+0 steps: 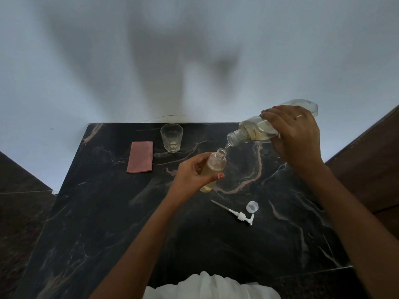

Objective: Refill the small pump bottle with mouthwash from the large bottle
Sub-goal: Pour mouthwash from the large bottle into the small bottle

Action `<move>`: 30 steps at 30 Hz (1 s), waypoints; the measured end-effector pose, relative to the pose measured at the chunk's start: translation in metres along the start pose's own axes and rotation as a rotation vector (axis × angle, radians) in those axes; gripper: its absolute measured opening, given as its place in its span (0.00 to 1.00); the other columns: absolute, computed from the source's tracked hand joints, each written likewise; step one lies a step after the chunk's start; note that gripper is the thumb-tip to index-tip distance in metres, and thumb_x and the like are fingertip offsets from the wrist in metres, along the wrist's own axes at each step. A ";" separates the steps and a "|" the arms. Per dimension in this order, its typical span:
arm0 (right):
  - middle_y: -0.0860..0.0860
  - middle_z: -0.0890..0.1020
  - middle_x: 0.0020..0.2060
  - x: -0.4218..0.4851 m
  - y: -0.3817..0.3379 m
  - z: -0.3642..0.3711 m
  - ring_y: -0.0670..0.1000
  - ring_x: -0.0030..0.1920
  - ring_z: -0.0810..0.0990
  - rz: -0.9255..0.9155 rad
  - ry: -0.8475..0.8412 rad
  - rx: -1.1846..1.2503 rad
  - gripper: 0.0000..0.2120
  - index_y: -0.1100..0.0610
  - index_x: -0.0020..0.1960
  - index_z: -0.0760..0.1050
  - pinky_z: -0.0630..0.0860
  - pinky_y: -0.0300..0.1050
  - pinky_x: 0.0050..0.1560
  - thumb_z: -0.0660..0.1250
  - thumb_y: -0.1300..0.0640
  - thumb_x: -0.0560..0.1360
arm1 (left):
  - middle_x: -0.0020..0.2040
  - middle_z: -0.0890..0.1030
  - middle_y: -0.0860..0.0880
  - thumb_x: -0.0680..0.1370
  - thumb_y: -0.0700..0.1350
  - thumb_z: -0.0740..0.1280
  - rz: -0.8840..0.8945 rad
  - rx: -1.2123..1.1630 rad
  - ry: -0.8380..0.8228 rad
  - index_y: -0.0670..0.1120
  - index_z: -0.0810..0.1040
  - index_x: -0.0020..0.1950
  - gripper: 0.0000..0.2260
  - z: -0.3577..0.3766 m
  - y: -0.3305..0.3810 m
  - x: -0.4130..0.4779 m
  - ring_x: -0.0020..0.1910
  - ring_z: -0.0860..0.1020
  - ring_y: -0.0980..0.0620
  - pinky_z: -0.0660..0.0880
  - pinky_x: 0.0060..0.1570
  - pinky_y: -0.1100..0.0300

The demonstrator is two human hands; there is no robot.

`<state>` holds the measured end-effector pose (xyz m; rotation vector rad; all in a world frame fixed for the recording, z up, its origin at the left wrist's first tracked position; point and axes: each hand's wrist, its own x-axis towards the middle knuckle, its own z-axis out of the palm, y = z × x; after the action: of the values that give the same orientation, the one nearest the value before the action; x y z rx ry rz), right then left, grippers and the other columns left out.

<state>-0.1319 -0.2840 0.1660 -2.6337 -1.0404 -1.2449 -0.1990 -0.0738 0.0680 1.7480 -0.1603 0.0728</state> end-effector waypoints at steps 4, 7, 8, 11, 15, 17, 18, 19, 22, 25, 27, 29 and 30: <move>0.64 0.83 0.45 0.000 -0.001 0.000 0.64 0.46 0.82 -0.011 -0.001 0.000 0.13 0.68 0.48 0.79 0.74 0.61 0.51 0.71 0.60 0.67 | 0.54 0.80 0.52 0.67 0.40 0.74 -0.004 0.005 -0.003 0.49 0.74 0.60 0.23 0.000 -0.001 0.000 0.55 0.78 0.56 0.74 0.56 0.62; 0.64 0.83 0.45 0.001 -0.002 0.000 0.64 0.46 0.82 -0.017 -0.005 -0.008 0.13 0.68 0.48 0.79 0.74 0.61 0.51 0.71 0.61 0.67 | 0.53 0.80 0.54 0.66 0.41 0.74 -0.002 0.003 0.002 0.52 0.74 0.58 0.23 -0.001 -0.001 0.000 0.55 0.78 0.57 0.75 0.55 0.64; 0.64 0.83 0.45 0.001 -0.002 0.000 0.64 0.46 0.82 -0.016 -0.008 -0.009 0.13 0.68 0.48 0.79 0.74 0.61 0.51 0.71 0.61 0.67 | 0.53 0.80 0.54 0.66 0.41 0.74 0.002 0.008 0.003 0.52 0.74 0.58 0.23 -0.001 -0.001 0.000 0.55 0.78 0.57 0.75 0.56 0.64; 0.64 0.83 0.46 0.001 -0.002 0.000 0.64 0.47 0.82 -0.013 -0.019 -0.004 0.13 0.68 0.49 0.79 0.74 0.61 0.52 0.73 0.63 0.66 | 0.52 0.80 0.55 0.66 0.41 0.75 0.007 0.013 0.001 0.53 0.74 0.58 0.22 -0.001 -0.001 0.000 0.54 0.78 0.57 0.75 0.55 0.65; 0.63 0.83 0.46 0.001 -0.002 -0.001 0.63 0.47 0.82 -0.017 -0.021 -0.005 0.13 0.68 0.49 0.79 0.74 0.60 0.51 0.73 0.63 0.67 | 0.51 0.80 0.56 0.66 0.41 0.75 0.012 0.003 0.003 0.53 0.74 0.57 0.22 -0.001 -0.001 0.001 0.54 0.78 0.58 0.75 0.55 0.66; 0.63 0.83 0.45 0.002 -0.002 -0.001 0.63 0.47 0.82 -0.024 -0.016 -0.010 0.13 0.67 0.49 0.78 0.75 0.60 0.50 0.72 0.63 0.67 | 0.51 0.80 0.55 0.66 0.41 0.75 0.018 0.001 0.004 0.53 0.74 0.57 0.22 -0.001 -0.001 0.001 0.54 0.78 0.58 0.75 0.55 0.66; 0.62 0.83 0.46 0.002 -0.001 -0.001 0.63 0.47 0.82 -0.025 -0.016 -0.014 0.13 0.67 0.49 0.78 0.75 0.60 0.50 0.72 0.63 0.67 | 0.51 0.80 0.55 0.66 0.41 0.75 0.020 0.004 0.003 0.53 0.74 0.57 0.22 -0.001 -0.001 0.001 0.54 0.78 0.58 0.75 0.55 0.66; 0.62 0.83 0.46 0.002 -0.001 0.000 0.63 0.47 0.82 -0.024 -0.018 -0.016 0.13 0.67 0.49 0.78 0.75 0.60 0.50 0.72 0.63 0.67 | 0.52 0.80 0.55 0.66 0.41 0.75 0.020 0.008 0.000 0.53 0.74 0.58 0.22 -0.001 -0.001 0.001 0.54 0.78 0.58 0.75 0.55 0.66; 0.62 0.83 0.46 0.001 -0.001 0.000 0.63 0.48 0.82 -0.020 -0.025 -0.018 0.13 0.67 0.49 0.78 0.74 0.60 0.51 0.73 0.64 0.66 | 0.52 0.80 0.55 0.66 0.41 0.75 0.010 0.007 -0.007 0.54 0.73 0.58 0.23 0.000 -0.001 0.001 0.54 0.78 0.58 0.75 0.55 0.65; 0.63 0.83 0.46 0.000 -0.001 0.000 0.63 0.48 0.82 -0.021 -0.032 -0.015 0.13 0.67 0.49 0.78 0.74 0.61 0.52 0.73 0.63 0.66 | 0.54 0.80 0.53 0.66 0.41 0.75 0.004 0.007 -0.006 0.53 0.74 0.58 0.23 0.000 -0.002 0.001 0.55 0.78 0.56 0.75 0.56 0.62; 0.63 0.83 0.46 0.000 -0.001 -0.001 0.63 0.48 0.82 -0.020 -0.033 -0.012 0.13 0.67 0.49 0.79 0.74 0.61 0.52 0.72 0.63 0.67 | 0.54 0.80 0.52 0.66 0.41 0.75 0.001 0.002 -0.005 0.52 0.74 0.59 0.23 0.000 -0.002 0.001 0.55 0.78 0.56 0.75 0.56 0.61; 0.62 0.83 0.46 0.000 -0.001 -0.001 0.63 0.48 0.82 -0.022 -0.034 -0.014 0.13 0.67 0.50 0.79 0.74 0.60 0.53 0.72 0.63 0.67 | 0.54 0.80 0.52 0.66 0.41 0.75 -0.004 0.003 -0.004 0.53 0.74 0.59 0.23 0.000 -0.002 0.001 0.55 0.78 0.56 0.75 0.57 0.60; 0.62 0.83 0.47 0.000 -0.001 -0.001 0.63 0.48 0.82 -0.024 -0.035 -0.017 0.13 0.67 0.50 0.79 0.74 0.60 0.52 0.72 0.64 0.67 | 0.54 0.80 0.52 0.66 0.41 0.75 -0.006 0.006 -0.003 0.53 0.74 0.59 0.23 0.000 -0.002 0.001 0.55 0.78 0.56 0.74 0.57 0.60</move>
<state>-0.1334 -0.2835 0.1665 -2.6729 -1.0744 -1.2227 -0.1980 -0.0732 0.0665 1.7542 -0.1573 0.0660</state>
